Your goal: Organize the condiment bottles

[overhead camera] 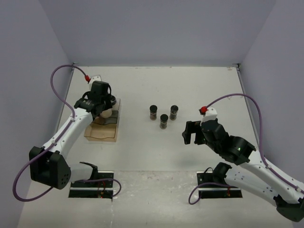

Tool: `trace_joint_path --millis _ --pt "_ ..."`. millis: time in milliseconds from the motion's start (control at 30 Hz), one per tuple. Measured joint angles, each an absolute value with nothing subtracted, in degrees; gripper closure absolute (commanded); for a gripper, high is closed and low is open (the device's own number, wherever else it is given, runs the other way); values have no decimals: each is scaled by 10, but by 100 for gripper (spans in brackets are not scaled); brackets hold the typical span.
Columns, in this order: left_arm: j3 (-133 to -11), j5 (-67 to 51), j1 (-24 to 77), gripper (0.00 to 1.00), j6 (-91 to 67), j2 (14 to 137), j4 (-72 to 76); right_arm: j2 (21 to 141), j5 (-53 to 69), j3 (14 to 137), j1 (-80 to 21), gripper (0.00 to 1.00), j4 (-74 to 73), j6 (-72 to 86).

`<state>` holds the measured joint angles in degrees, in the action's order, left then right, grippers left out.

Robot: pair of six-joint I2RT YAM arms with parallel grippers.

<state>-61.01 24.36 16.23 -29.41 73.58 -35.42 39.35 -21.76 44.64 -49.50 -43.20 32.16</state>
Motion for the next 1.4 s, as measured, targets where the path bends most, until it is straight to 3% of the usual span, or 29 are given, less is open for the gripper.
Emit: trace_joint_path --millis 233,333,500,600,833,967,1200,1400 --pt "-567 223 162 100 -296 747 -335 394 -217 446 -495 1 -432 322" --pt "-553 216 162 85 -296 748 -333 394 -217 446 -495 1 -432 322" --pt "-542 210 162 45 -296 749 -320 394 -217 446 -495 1 -432 322" --pt "-537 210 161 35 -295 749 -317 394 -217 446 -496 1 -432 322" --pt "-536 201 161 21 -294 749 -308 394 -217 446 -496 1 -432 322" --pt "-536 189 168 3 -293 737 -308 394 -217 446 -498 1 -432 322" --pt "-593 194 347 0 -291 710 -293 392 -219 446 -499 1 -432 322" --pt "-694 209 451 4 -279 852 -260 369 -220 445 -499 1 -432 324"
